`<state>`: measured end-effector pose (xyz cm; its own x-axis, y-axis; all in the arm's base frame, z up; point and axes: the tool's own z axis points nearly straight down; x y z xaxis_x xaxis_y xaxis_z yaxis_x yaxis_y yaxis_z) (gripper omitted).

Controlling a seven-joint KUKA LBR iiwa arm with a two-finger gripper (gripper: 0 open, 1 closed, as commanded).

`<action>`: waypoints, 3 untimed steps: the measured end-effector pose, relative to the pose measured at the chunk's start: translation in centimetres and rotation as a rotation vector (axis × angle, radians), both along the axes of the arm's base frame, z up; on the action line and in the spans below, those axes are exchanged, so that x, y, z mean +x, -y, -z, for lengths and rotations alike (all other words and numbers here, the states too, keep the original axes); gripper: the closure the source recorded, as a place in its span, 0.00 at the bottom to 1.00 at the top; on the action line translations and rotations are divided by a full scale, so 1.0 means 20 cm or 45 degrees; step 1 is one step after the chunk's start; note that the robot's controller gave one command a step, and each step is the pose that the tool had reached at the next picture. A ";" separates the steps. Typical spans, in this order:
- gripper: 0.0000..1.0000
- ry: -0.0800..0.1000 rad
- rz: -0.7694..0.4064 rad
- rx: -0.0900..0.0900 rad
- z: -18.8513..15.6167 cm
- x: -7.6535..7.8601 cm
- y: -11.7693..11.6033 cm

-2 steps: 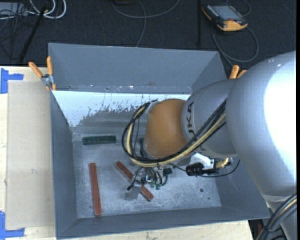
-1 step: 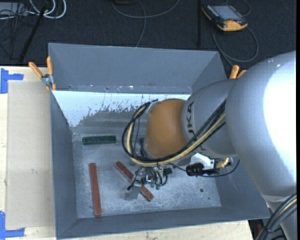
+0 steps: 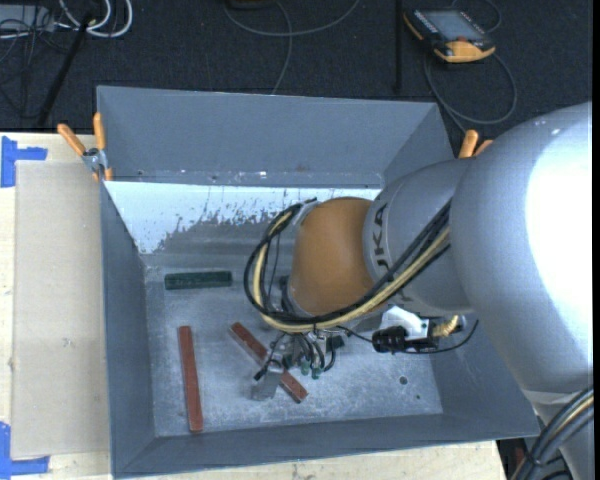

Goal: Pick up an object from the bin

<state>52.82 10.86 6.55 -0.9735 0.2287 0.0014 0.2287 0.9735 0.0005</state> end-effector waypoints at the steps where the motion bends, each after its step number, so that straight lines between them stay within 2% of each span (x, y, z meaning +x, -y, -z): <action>1: 0.00 0.000 0.009 0.000 0.00 0.00 0.00; 2: 1.00 0.000 0.011 0.000 0.00 0.00 0.00; 3: 1.00 0.009 0.009 0.001 -0.47 0.01 0.00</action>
Offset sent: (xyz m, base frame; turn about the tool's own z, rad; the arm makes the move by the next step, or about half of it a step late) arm 0.0000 0.0000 0.0000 0.0000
